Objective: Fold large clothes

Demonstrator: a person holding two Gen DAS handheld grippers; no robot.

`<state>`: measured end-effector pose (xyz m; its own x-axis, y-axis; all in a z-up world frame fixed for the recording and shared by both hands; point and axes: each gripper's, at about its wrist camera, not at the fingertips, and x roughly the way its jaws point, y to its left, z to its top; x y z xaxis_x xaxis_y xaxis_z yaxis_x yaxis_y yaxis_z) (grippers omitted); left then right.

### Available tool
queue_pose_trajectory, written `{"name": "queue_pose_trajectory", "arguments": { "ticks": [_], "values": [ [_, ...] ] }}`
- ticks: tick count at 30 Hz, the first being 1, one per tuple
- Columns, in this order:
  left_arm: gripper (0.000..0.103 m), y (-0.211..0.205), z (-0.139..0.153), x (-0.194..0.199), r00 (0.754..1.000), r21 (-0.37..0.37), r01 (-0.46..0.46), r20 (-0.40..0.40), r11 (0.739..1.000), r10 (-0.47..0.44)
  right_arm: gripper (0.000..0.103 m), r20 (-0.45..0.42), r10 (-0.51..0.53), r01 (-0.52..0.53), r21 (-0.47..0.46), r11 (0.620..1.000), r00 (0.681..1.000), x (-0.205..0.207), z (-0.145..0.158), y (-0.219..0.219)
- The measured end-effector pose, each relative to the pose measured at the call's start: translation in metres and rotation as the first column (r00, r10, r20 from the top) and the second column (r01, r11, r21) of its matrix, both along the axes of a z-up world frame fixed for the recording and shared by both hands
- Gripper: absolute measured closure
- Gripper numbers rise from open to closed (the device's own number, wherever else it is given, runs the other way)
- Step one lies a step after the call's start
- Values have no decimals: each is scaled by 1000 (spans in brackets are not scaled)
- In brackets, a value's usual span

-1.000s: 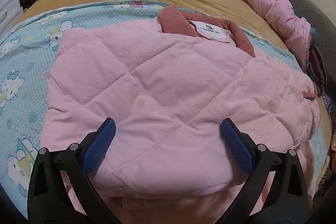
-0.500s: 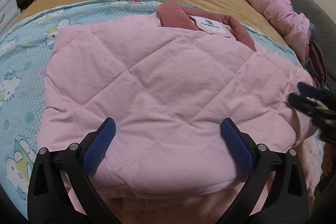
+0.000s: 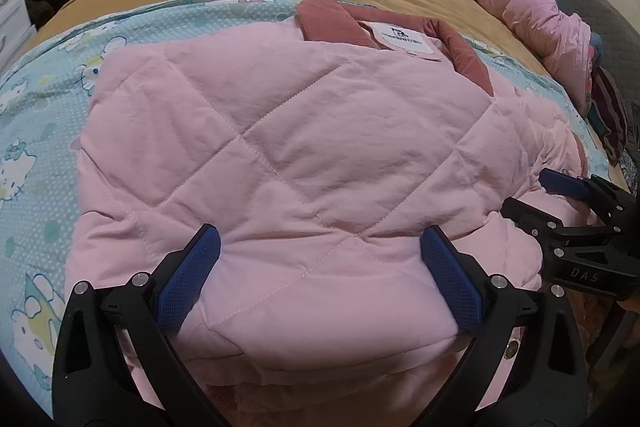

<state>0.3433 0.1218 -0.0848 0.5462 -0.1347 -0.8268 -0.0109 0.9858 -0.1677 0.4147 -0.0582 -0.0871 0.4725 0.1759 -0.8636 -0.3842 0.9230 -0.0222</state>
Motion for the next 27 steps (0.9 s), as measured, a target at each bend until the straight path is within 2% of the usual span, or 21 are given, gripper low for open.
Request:
{"name": "queue_pose_trajectory", "arguments": {
  "ticks": [3,6,7,8,17,20,27],
  "values": [
    [9,0,1,0,1000,-2,5,-2,1000,-5,20,-12,27,-27,9,1000,1000,1,7,-1],
    [9,2,4,0,1000,-15,5,-1,1000,-5,14,14,46,-47,27,999,999,-8,18,-5],
    [9,2,5,-2,1000,-17,4,4,1000,-4,6,27,42,-43,35,998,999,-11,23,-7],
    [9,2,5,-3,1000,-17,3,10,1000,-2,4,40,37,-39,49,998,999,-15,28,-10],
    [9,1,18,-14,999,-4,-29,14,1000,29,4,80,4,-16,154,988,997,-37,61,-38],
    [9,5,27,-22,997,-41,-70,19,997,71,4,101,-3,-13,157,987,995,-42,68,-42],
    [9,1,53,-39,998,-53,-56,32,997,58,4,121,-3,-20,188,982,993,-53,84,-47]
  ]
}}
